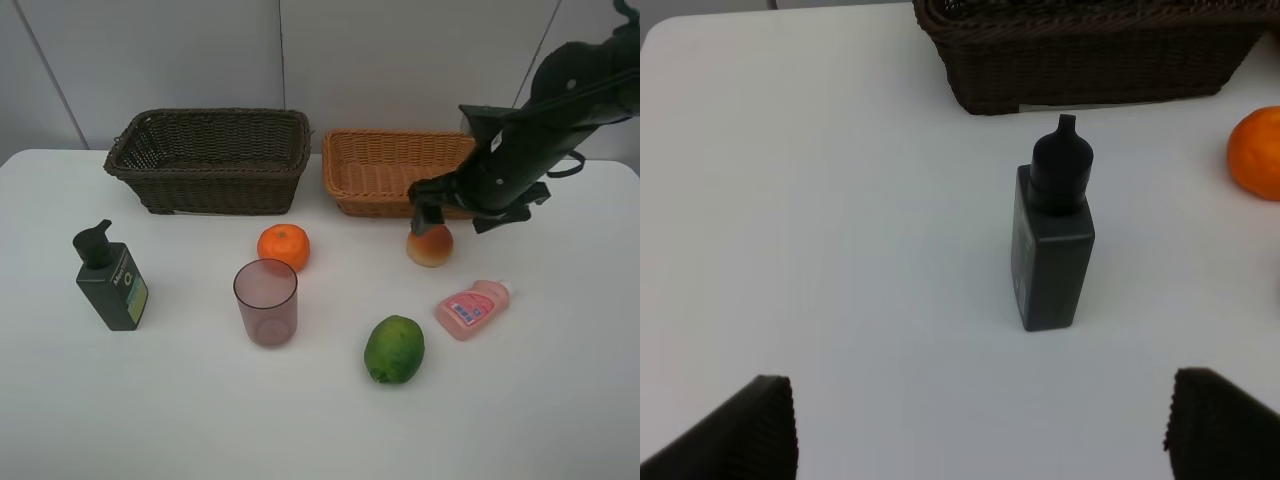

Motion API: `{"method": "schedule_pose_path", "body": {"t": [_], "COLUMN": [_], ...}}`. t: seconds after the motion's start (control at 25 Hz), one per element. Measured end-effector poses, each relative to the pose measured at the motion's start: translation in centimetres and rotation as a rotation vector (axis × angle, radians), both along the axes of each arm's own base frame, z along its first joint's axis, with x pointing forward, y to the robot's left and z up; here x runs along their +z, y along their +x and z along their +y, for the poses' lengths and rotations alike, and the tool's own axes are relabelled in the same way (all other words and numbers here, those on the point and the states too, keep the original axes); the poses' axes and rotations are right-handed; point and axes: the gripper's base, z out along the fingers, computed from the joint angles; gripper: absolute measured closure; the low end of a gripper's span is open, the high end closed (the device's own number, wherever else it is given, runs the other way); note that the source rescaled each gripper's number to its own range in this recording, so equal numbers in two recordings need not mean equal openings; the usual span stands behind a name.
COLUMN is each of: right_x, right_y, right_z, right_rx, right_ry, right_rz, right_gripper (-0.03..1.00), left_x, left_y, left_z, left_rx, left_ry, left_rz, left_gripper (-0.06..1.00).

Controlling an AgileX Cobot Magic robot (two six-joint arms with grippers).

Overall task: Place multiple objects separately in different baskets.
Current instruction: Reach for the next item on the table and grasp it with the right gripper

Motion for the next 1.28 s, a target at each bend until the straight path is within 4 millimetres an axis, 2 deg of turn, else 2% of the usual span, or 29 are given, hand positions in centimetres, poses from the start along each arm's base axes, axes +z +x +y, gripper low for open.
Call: {"method": "schedule_pose_path", "body": {"t": [0.16, 0.28, 0.48, 0.64, 1.04, 1.28], "right_x": [-0.4, -1.4, -3.3, -3.8, -4.9, -6.2], "right_y": [0.4, -0.2, -1.5, -1.8, -0.9, -0.3], "right_z": [0.9, 1.2, 0.8, 0.7, -0.7, -1.1], "right_rx": [-0.003, -0.004, -0.003, 0.007, 0.020, 0.005], "right_ry": [0.039, 0.074, 0.099, 0.120, 0.083, 0.089], "right_rz": [-0.109, -0.160, -0.196, -0.246, -0.259, -0.267], "right_gripper": [0.23, 0.23, 0.23, 0.23, 0.23, 0.23], "left_x": [0.0, 0.0, 0.0, 0.0, 0.0, 0.0], "left_y": [0.0, 0.0, 0.0, 0.0, 0.0, 0.0], "left_z": [0.0, 0.0, 0.0, 0.0, 0.0, 0.0], "left_rx": [0.000, 0.000, 0.000, 0.000, 0.000, 0.000], "left_ry": [0.000, 0.000, 0.000, 0.000, 0.000, 0.000], "left_rz": [0.000, 0.000, 0.000, 0.000, 0.000, 0.000], "left_gripper": [-0.02, -0.02, -0.02, -0.02, -0.02, -0.02]}}
